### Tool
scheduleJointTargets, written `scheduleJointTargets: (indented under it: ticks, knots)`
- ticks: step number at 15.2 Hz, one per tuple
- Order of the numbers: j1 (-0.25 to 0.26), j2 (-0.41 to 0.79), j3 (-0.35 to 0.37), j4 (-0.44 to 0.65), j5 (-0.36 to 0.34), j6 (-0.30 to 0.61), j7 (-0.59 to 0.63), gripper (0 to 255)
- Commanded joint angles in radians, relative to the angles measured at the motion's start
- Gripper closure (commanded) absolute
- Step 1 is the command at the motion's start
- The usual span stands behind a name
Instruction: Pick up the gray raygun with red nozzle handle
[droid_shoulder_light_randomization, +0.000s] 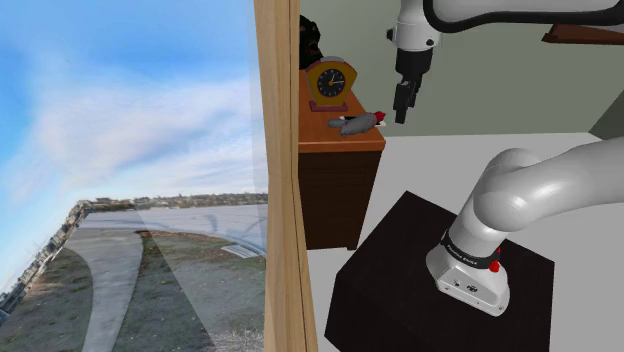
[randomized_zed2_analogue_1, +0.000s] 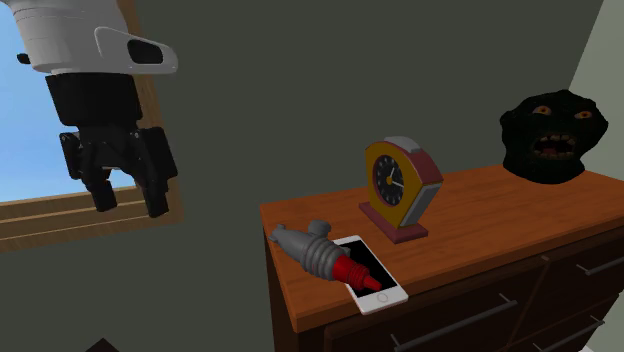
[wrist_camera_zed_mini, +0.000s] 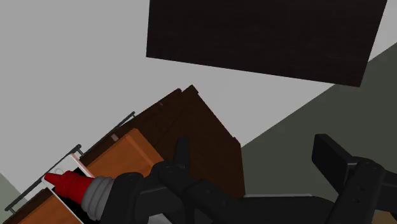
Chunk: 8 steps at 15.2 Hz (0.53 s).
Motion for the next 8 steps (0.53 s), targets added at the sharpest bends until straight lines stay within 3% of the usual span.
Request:
scheduleJointTargets:
  ticks: [1, 8]
  knots:
    - [0.0, 0.0, 0.0, 0.0, 0.0, 0.0, 0.0, 0]
    - [-0.036, 0.273, -0.081, 0.107, -0.023, 0.146, -0.051, 0]
